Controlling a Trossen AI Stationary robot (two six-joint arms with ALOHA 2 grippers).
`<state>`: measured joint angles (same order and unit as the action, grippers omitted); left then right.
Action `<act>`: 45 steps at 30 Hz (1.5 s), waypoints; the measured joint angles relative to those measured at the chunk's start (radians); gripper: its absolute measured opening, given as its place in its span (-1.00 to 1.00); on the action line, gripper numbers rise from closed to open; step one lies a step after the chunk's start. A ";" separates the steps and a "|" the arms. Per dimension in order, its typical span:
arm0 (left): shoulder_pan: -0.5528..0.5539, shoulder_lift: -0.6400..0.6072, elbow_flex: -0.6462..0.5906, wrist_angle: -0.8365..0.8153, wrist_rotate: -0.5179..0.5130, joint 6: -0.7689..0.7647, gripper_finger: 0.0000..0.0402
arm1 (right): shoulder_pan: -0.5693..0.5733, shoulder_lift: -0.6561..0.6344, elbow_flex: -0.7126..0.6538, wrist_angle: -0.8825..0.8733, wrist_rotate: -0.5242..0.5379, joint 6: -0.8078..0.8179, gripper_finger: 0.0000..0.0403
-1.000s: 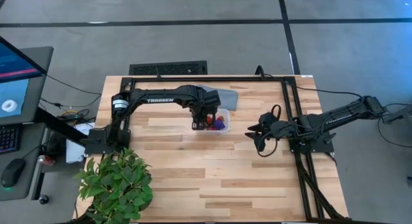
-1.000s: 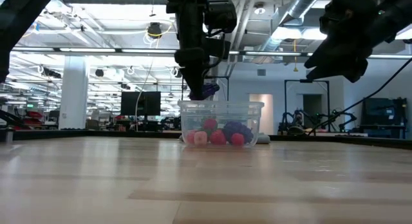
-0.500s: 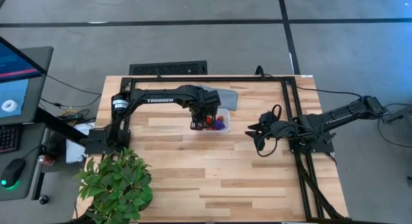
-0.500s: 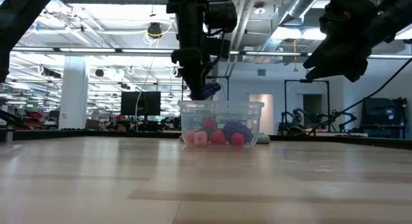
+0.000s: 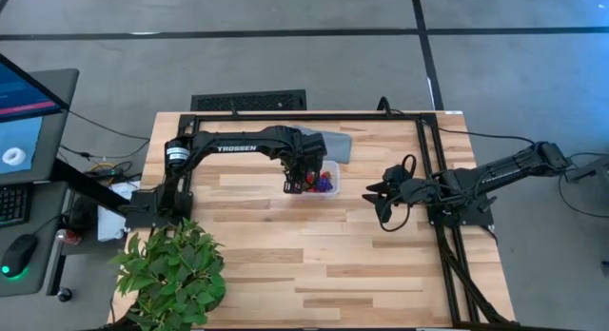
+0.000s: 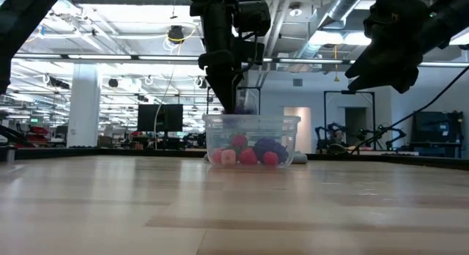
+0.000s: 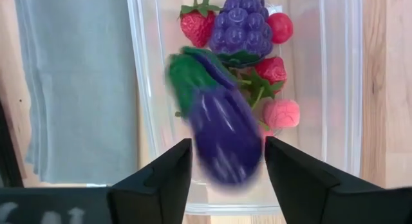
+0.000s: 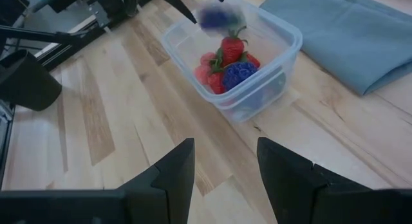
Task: Pick and placing Produce into tupperware
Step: Put the purple eggplant into the transparent bin, then return to Home Position
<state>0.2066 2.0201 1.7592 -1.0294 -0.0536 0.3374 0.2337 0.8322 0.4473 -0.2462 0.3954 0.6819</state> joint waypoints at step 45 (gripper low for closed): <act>0.041 -0.718 -0.495 0.678 0.065 -0.256 0.06 | -0.049 -0.023 0.000 0.165 0.048 -0.348 -0.05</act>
<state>0.2471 1.3017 1.2639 -0.3515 0.0113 0.0815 0.1844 0.8095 0.4469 -0.0813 0.4438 0.3338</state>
